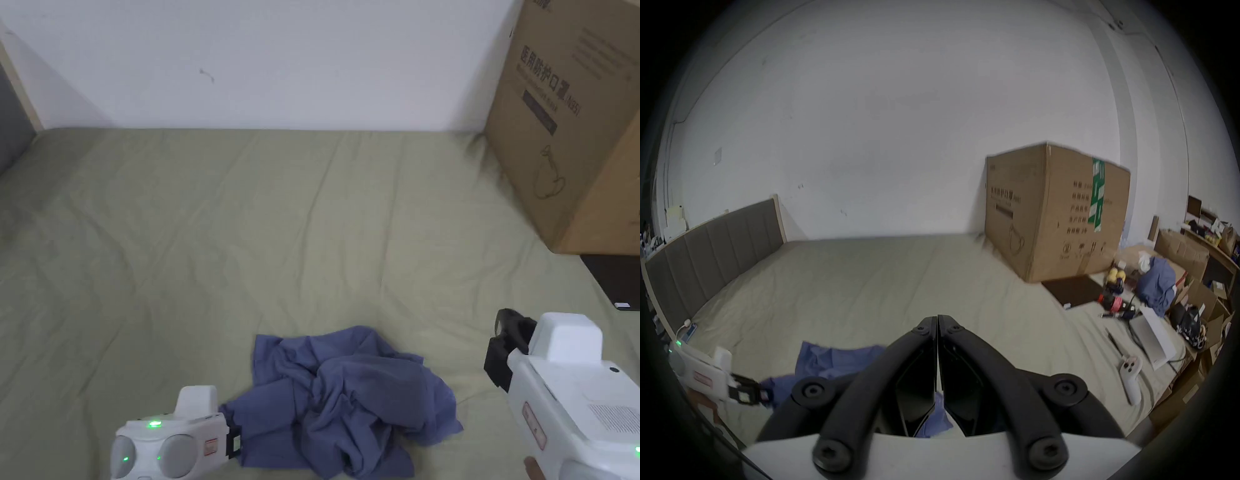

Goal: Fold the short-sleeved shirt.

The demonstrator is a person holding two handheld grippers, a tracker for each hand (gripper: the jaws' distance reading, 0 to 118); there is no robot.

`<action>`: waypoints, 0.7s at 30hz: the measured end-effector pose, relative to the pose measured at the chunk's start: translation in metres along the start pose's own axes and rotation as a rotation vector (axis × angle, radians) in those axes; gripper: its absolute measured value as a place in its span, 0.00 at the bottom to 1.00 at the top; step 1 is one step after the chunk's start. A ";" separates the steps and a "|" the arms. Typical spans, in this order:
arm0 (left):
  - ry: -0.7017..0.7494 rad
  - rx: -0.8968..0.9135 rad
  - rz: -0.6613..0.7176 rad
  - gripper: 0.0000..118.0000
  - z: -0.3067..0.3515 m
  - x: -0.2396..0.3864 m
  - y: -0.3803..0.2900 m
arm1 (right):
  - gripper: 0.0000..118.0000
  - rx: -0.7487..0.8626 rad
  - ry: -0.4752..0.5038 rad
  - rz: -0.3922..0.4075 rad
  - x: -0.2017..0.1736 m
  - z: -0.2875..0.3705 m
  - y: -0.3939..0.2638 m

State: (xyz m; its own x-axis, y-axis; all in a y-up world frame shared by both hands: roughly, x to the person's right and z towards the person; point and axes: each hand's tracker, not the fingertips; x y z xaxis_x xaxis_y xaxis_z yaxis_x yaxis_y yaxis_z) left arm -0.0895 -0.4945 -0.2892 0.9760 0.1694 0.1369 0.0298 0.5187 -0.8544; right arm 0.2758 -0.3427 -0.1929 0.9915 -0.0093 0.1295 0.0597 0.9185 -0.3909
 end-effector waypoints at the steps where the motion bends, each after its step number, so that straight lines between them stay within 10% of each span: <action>1: -0.005 0.018 -0.002 0.04 0.009 -0.001 0.002 | 0.06 -0.057 0.009 -0.001 0.004 -0.012 -0.005; 6: -0.091 0.075 0.069 0.04 0.040 -0.011 0.009 | 0.86 -0.276 0.041 -0.074 0.019 -0.073 -0.041; 16: -0.084 0.064 0.042 0.04 0.036 -0.007 0.008 | 0.78 -0.600 0.124 -0.001 0.015 -0.162 -0.113; 21: -0.085 0.059 0.043 0.04 0.036 -0.008 0.008 | 0.40 -0.633 0.187 -0.048 -0.002 -0.158 -0.123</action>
State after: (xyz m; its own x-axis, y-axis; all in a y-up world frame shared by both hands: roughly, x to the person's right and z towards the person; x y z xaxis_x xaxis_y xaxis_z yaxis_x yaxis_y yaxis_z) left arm -0.1052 -0.4614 -0.2788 0.9541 0.2620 0.1451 -0.0268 0.5573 -0.8299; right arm 0.2851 -0.5179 -0.2892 0.9860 -0.1654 0.0224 0.1044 0.5063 -0.8560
